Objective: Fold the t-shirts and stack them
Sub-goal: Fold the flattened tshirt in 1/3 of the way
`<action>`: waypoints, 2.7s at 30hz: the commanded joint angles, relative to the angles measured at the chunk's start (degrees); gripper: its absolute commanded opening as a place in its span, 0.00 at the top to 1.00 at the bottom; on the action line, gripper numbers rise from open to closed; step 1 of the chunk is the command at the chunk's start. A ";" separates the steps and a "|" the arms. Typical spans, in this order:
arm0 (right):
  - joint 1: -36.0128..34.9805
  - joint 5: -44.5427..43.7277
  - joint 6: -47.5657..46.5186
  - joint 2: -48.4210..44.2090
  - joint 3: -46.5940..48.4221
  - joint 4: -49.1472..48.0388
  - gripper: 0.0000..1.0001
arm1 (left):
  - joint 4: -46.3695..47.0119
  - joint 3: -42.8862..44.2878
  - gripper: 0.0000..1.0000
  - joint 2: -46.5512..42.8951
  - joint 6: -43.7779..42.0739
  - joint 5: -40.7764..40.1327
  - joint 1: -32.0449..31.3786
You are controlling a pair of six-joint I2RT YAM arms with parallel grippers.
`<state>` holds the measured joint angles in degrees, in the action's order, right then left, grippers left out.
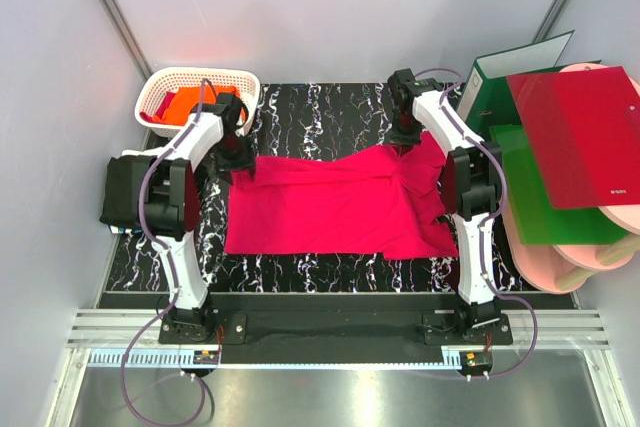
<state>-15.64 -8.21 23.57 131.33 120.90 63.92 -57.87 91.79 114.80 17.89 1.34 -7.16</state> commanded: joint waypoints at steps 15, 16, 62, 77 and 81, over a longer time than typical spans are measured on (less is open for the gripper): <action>-0.53 1.09 -0.19 -3.71 -2.51 -1.96 0.87 | 1.79 5.85 0.28 5.08 -0.75 -0.11 0.39; -0.53 1.09 -0.19 -3.71 -2.51 -1.96 0.87 | 1.88 6.03 0.38 5.25 -0.75 -0.20 0.39; -0.62 5.66 -1.34 0.24 -0.49 -0.55 0.85 | -7.88 11.31 1.00 3.84 -1.37 -5.30 -1.02; -0.53 6.36 -0.99 0.33 -1.72 -0.37 0.84 | -6.99 -1.69 1.00 -2.63 -1.89 -3.28 -2.95; -0.62 6.71 -1.16 1.03 -1.55 -0.46 0.84 | -9.37 -6.08 1.00 -6.60 -2.33 -2.75 -4.44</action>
<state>-15.70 -3.27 22.92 131.35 118.48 62.87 -65.21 88.09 115.55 16.47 -2.90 -10.24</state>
